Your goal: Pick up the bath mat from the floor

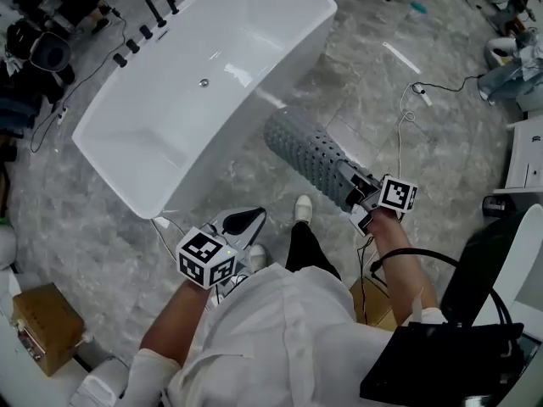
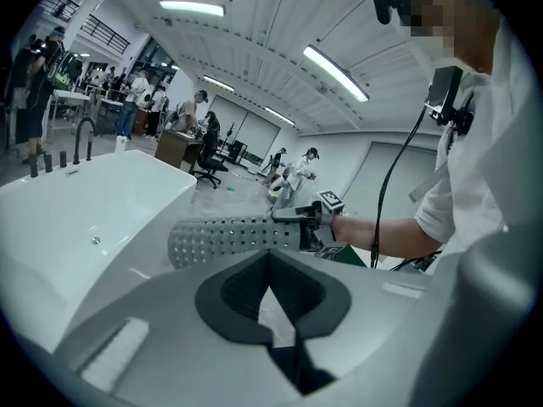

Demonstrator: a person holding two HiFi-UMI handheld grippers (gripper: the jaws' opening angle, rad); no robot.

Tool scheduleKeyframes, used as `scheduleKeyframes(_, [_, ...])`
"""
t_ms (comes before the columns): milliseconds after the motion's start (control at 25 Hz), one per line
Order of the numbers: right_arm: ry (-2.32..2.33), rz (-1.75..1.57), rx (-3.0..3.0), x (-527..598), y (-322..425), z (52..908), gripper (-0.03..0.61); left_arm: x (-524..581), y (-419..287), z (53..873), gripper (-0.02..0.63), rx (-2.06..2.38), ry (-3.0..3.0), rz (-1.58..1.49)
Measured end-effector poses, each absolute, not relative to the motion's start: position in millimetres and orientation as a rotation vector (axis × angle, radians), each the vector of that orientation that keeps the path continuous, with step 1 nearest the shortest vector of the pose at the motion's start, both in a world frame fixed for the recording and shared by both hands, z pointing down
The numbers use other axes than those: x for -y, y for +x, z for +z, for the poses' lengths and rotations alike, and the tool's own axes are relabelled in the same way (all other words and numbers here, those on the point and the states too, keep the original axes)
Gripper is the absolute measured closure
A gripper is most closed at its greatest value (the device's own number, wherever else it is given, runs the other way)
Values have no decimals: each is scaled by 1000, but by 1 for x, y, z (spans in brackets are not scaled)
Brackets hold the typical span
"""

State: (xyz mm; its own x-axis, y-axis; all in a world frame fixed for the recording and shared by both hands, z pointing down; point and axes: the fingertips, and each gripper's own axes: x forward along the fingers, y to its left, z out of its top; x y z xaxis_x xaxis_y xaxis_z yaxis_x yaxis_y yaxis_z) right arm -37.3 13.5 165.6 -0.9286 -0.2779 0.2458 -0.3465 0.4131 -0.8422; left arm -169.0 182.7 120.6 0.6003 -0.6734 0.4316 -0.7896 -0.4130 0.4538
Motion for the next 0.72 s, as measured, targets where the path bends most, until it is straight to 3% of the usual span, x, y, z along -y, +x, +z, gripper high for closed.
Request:
scheduleKeyframes(360, [471, 1534, 2670, -102, -41, 69, 563, -256, -169, 101, 607, 1029, 2321, 343])
scheduleKeyframes(720, [406, 1468, 2733, -190, -51, 34, 563, -303, -185, 92, 607, 1107, 2353, 309])
